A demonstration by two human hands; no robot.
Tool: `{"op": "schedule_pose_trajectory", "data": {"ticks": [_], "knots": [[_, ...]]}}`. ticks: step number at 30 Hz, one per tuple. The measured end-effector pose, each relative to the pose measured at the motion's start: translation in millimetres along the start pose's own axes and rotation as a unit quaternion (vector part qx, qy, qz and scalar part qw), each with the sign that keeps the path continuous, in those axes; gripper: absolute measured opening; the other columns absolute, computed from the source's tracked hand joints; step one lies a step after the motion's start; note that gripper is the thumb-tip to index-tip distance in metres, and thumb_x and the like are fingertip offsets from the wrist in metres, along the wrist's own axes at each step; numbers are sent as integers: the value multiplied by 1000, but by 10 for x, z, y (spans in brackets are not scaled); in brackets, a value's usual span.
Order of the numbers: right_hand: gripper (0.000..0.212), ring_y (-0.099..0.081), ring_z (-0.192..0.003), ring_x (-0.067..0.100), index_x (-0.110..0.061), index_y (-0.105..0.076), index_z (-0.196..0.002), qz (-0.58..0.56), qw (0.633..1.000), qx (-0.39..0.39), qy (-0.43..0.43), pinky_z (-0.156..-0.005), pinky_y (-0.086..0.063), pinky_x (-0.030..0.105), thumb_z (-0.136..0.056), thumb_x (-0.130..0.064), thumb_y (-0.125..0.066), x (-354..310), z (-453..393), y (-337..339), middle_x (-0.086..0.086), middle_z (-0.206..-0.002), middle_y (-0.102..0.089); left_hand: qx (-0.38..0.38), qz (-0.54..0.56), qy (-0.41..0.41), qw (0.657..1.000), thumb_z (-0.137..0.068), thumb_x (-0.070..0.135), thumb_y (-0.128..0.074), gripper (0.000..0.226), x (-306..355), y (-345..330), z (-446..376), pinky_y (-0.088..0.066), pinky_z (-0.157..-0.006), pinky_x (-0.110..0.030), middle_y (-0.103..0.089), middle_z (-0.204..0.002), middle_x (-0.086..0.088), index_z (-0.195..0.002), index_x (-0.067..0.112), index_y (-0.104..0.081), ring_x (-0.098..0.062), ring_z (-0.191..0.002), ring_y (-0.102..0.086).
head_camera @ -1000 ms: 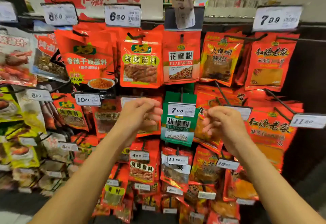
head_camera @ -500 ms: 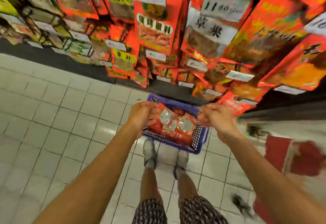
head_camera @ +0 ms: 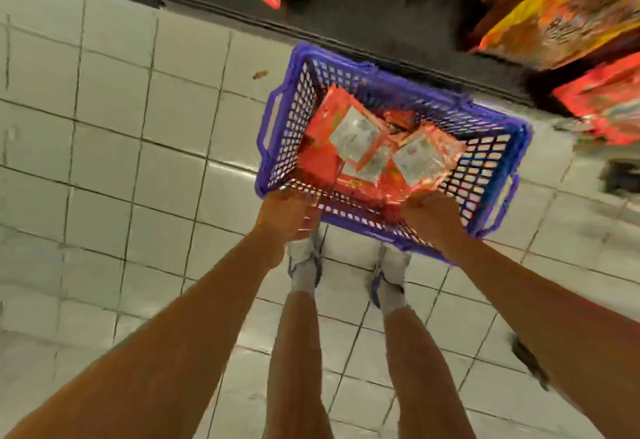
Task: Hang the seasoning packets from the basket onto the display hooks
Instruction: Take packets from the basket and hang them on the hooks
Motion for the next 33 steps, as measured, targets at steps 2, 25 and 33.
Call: {"op": "schedule_pose_trajectory", "data": {"ticks": [2,25,33], "knots": [[19,-64,-106,42,-5,-70,-102,81,995,38,31,-89,-48,41,-97,-20,-60,-44,-425,-222,23,-111,-70,-13,-4,-5,1000,-101,15,-47,23,24,-8,-359,-43,-53,-18,-65,-64,-1,-81,16,-57,-15,-55,-57],[30,-75,-96,29,-12,-71,-108,-461,883,-91,-7,-83,-60,41,-82,-2,-60,-530,-1416,-370,9,-104,-78,4,-55,-74,996,-89,8,-68,18,206,-190,-1429,-54,-97,-48,-76,-99,-3,-86,26,-71,-17,-100,-68],[24,-68,-109,29,-16,-62,-114,-186,980,59,36,-80,-55,35,-91,-18,-63,-626,-1600,-596,0,-105,-71,88,-65,-140,984,-91,12,-72,19,116,-9,-1542,-59,-64,-32,-76,-89,7,-98,28,-66,-13,-77,-74]]}}
Point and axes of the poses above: each hand's wrist, its own z-axis away from the middle knuckle, its own y-axis out of the back of the hand, x = y × z, the point moved 1 cm from there along -z, towards the middle knuckle
